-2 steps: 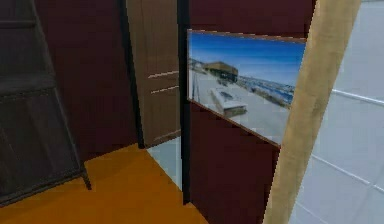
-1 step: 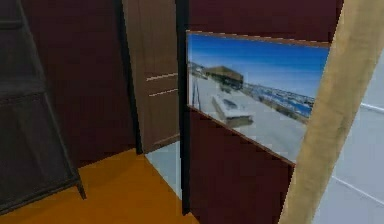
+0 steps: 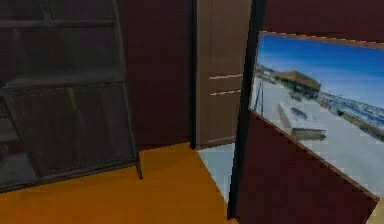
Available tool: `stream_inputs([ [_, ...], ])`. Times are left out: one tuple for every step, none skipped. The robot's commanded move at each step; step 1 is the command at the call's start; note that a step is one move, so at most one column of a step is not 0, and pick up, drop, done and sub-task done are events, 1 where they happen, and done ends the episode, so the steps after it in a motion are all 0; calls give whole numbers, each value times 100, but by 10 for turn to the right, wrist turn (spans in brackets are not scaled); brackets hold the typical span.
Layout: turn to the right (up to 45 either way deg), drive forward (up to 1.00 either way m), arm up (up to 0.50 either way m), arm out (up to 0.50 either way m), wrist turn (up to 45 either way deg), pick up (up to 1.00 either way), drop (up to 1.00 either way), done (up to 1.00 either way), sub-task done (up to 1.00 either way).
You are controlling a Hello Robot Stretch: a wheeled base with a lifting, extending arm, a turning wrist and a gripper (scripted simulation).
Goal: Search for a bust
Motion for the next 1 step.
stream_inputs([
  [0, 100, 0, 0, 0, 0, 0, 0, 0],
])
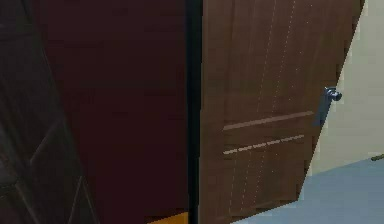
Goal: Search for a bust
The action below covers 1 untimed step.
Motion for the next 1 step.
stream_inputs([
  [-60, 0, 0, 0, 0, 0, 0, 0, 0],
])
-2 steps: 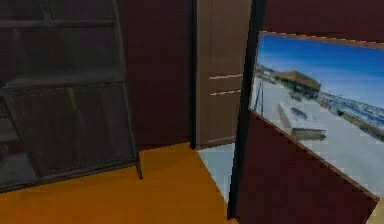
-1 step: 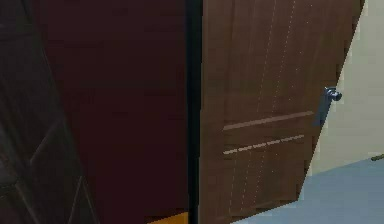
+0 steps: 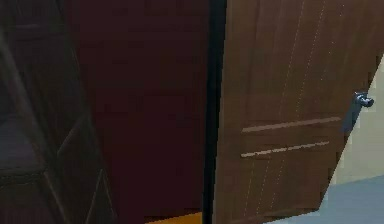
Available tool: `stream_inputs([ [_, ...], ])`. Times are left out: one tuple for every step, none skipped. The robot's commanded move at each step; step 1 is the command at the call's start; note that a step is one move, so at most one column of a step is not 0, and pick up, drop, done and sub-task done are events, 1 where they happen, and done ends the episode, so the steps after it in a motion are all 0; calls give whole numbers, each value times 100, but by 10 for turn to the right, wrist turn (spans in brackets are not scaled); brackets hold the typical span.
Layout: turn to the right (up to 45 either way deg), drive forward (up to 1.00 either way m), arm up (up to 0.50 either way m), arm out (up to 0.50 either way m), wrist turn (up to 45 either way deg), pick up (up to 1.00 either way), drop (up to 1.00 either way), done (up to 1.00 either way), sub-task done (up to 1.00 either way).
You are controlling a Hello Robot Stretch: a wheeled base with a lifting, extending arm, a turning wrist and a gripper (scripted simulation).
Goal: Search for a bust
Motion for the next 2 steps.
stream_inputs([
  [0, 50, 0, 0, 0, 0, 0, 0, 0],
  [450, 0, 0, 0, 0, 0, 0, 0, 0],
])
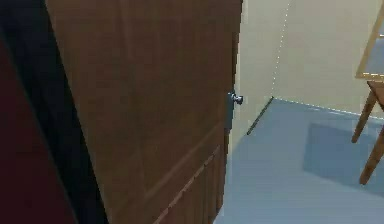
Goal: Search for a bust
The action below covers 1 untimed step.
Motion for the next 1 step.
stream_inputs([
  [450, 0, 0, 0, 0, 0, 0, 0, 0],
])
